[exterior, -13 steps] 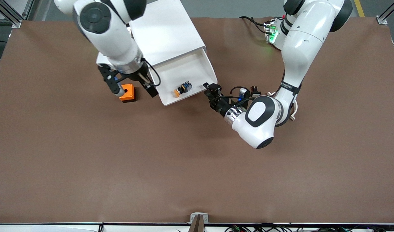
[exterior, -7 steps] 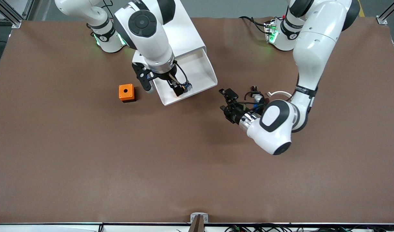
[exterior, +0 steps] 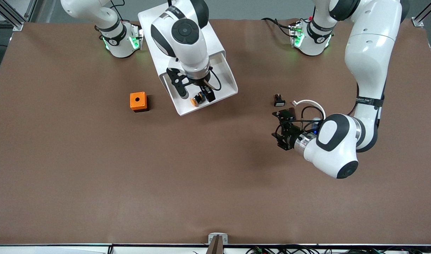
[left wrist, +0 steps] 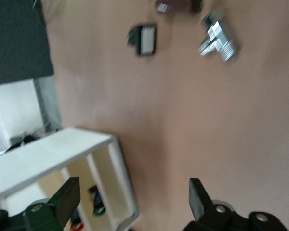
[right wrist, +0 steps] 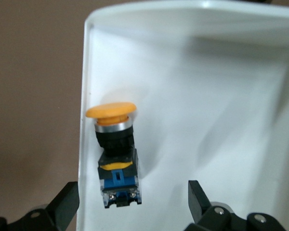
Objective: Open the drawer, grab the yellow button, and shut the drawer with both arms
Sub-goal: 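Grasp the yellow button with the right gripper while the left gripper withdraws, then carry the yellow button out with the right gripper while the left gripper returns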
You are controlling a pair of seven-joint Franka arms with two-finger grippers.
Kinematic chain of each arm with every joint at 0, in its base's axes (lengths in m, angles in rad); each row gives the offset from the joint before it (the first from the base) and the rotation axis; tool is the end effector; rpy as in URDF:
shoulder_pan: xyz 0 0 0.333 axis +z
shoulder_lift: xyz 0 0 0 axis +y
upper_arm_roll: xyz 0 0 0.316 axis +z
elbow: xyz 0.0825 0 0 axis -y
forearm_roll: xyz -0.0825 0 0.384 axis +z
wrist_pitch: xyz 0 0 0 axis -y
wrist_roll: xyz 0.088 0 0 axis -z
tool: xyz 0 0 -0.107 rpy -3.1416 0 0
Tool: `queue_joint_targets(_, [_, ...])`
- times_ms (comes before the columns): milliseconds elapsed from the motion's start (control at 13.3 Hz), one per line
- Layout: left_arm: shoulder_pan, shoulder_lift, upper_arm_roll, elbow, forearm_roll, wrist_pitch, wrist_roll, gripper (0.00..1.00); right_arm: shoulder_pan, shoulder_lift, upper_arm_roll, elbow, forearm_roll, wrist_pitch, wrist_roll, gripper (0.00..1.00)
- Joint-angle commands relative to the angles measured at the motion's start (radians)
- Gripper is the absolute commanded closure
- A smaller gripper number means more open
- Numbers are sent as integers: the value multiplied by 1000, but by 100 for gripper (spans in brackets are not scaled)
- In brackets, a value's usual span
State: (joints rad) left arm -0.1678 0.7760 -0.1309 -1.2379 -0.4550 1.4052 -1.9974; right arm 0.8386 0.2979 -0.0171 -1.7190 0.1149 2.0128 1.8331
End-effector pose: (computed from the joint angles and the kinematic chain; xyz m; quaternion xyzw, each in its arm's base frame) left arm 0.6412 -0.2304 0.2915 -0.5807 -0.7124 0.3646 0.1496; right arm 0.4312 0.4748 0.4126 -0.8617 0.5050 0.0484 0.0100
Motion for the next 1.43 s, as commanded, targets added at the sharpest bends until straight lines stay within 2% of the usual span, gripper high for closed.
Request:
queue_joint_targets(0, [-13, -26, 20, -6, 129, 37, 74, 1, 14, 0, -10, -1, -9, 3, 14, 27])
queue_joint_targets(75, [-16, -29, 19, -6, 181, 53, 100, 1, 14, 0, -9, -1, -11, 3, 5, 52])
queue_joint_targets(150, [-24, -35, 19, -6, 246, 75, 133, 1, 14, -2, -9, 1, -11, 1, -14, 67])
queue_joint_targets(300, [-36, -46, 10, -6, 338, 84, 257, 1, 4, -3, -10, 6, -11, -11, -90, 88])
queue_joint_targets(376, [-47, -47, 11, -6, 347, 92, 320, 1, 1, -6, -12, 12, -11, -25, -115, 97])
queue_joint_targets(601, [-47, -61, 11, -6, 349, 146, 419, 1, -41, -20, -14, 48, 0, -58, -139, 100])
queue_joint_targets(751, [-47, -72, 8, -6, 349, 173, 488, 1, -97, -32, -14, 99, 5, -129, -231, 100])
queue_joint_targets(977, [-45, -115, 7, -8, 349, 176, 691, 1, -205, -68, -14, 139, 5, -230, -484, 100])
queue_joint_targets(1127, [-52, -126, 5, -8, 349, 188, 762, 1, -281, -92, -14, 139, 5, -266, -682, 100])
queue_joint_targets(1352, [-113, -126, 5, -8, 349, 251, 877, 1, -419, -105, -15, 139, 5, -304, -964, 100])
